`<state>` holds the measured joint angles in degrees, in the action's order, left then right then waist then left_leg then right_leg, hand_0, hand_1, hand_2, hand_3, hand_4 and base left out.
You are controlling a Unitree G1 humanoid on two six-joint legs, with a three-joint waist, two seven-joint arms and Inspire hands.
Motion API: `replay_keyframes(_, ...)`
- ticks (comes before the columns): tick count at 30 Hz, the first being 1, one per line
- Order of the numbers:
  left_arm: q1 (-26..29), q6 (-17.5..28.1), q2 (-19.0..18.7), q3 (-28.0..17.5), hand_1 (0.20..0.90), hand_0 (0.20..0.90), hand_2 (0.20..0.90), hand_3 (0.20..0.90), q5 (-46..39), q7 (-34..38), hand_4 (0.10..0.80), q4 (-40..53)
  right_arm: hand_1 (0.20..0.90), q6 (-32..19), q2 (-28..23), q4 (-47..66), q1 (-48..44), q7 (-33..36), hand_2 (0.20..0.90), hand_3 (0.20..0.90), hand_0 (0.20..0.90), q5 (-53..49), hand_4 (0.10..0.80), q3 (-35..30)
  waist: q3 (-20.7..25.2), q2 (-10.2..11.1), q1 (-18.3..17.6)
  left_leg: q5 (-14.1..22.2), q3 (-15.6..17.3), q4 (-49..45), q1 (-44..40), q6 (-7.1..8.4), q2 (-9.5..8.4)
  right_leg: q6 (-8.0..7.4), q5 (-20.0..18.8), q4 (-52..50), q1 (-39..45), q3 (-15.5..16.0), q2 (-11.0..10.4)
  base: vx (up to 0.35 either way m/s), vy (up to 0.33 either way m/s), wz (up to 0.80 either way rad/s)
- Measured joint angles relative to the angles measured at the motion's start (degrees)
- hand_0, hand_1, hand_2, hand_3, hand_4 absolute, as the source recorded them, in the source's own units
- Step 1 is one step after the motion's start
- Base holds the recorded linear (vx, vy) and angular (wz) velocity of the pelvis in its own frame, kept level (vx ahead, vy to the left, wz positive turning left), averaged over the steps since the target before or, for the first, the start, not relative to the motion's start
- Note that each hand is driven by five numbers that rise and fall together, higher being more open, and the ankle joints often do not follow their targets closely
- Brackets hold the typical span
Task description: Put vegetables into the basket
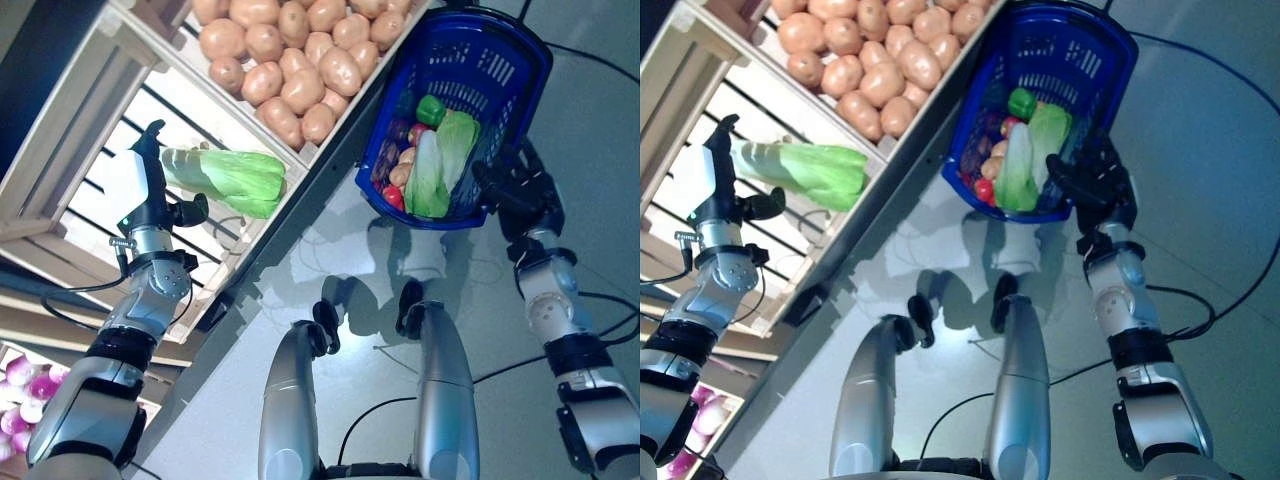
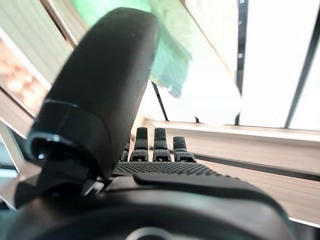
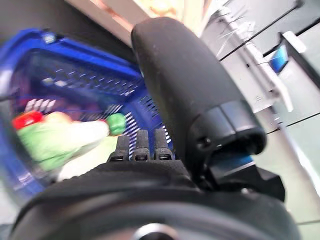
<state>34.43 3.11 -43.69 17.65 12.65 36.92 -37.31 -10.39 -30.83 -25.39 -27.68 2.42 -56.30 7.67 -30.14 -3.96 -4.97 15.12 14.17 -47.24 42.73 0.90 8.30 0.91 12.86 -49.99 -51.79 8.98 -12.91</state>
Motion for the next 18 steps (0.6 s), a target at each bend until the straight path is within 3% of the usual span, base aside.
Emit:
replay_keyframes(11,5.41,-4.79,-0.16,2.1,0.9,0.9,0.9,0.9,5.19,-0.07,0.8,-6.7,0.9,0.02,-2.36,1.37,2.04,-0.18,0.9,0.9,0.9,0.08,0.8,1.07,0.0,-0.04,-2.48,0.4,4.13,1.82,-0.01,-0.11,0.44,-0.4,-0.51,0.61,-3.45,-3.62,0.98,-0.007,0.099,-0.15)
replay_keyframes(18,7.72,-9.86,-0.19,2.26,0.9,0.9,0.9,0.9,5.3,-1.47,0.8,-7.7,0.9,0.08,-2.81,1.5,0.58,-0.23,0.9,0.9,0.9,0.11,0.8,-0.38,0.0,-0.08,-2.89,0.24,4.68,2.67,0.54,0.18,0.56,0.0,-0.52,0.63,-4.75,-3.84,1.25,-0.006,0.016,-0.03)
